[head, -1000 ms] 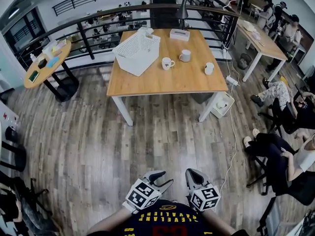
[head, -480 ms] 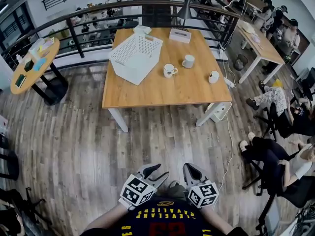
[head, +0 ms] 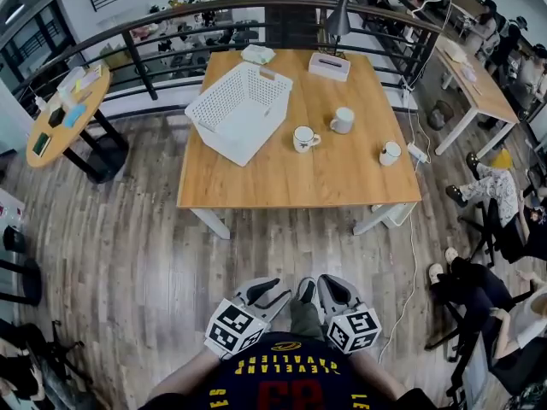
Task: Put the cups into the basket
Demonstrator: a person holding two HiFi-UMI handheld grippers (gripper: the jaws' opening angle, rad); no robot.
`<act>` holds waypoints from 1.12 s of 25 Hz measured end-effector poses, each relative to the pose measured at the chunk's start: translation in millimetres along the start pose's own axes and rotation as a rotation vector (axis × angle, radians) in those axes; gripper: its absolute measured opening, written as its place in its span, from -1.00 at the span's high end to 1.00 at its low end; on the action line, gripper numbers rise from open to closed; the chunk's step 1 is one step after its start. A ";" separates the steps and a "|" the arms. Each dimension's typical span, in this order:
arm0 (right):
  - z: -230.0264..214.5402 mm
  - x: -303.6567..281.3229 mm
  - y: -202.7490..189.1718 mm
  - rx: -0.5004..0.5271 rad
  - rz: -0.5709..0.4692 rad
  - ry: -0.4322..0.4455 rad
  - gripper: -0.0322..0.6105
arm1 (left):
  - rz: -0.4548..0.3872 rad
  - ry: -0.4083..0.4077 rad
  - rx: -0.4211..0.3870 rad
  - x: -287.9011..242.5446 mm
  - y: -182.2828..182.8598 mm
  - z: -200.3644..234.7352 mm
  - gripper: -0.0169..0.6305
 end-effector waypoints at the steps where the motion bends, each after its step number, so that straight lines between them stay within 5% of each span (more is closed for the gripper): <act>1: -10.6 -8.1 9.6 0.009 0.000 0.014 0.85 | -0.015 0.019 -0.007 -8.5 11.0 6.3 0.54; 6: -64.1 -37.4 52.0 0.027 0.006 0.065 0.85 | -0.060 0.088 0.005 -52.1 58.4 29.8 0.91; 19: -143.4 -68.8 77.8 -0.014 0.051 0.107 0.85 | -0.052 0.155 0.079 -120.4 95.1 51.5 0.91; 28: -160.2 -86.7 84.4 -0.015 0.071 0.146 0.85 | -0.060 0.178 0.079 -137.1 104.1 57.0 0.91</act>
Point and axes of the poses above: the fingertips, and each gripper's own axes: x backward along the fingers, z to its left, y out of its top, the point moved 5 cm from there along x, backward along the fingers, and after that the axes turned 4 degrees about y, right-handed, at the moved point
